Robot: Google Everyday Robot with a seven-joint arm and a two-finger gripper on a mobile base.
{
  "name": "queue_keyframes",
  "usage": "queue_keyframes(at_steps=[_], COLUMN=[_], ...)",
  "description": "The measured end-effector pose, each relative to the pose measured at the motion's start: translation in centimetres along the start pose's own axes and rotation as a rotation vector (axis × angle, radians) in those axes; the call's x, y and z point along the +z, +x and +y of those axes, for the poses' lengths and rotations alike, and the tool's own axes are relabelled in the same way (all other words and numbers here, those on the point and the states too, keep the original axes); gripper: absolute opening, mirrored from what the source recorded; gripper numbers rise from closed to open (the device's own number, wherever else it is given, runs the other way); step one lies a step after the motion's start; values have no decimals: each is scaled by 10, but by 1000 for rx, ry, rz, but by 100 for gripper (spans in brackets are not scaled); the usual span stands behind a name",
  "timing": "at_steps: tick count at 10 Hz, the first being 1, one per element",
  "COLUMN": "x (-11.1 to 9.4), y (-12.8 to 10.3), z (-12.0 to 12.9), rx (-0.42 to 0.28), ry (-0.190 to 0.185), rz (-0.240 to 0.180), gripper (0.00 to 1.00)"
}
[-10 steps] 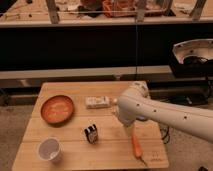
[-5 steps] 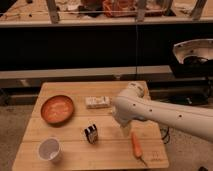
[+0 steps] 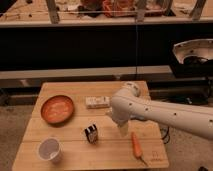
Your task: Knock the eraser over
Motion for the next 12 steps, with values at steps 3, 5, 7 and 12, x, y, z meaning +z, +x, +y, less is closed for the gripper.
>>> queue_keyframes(at_steps=[3,5,7,12], x=[4,6,8,12], y=[-5,-8,-12,-22], z=[-5,-9,-13,-21], rx=[-21,-33,-49,-77], ry=[0,1,1,3], rz=[-9,-13,-18,-28], gripper=[80,80,80,80])
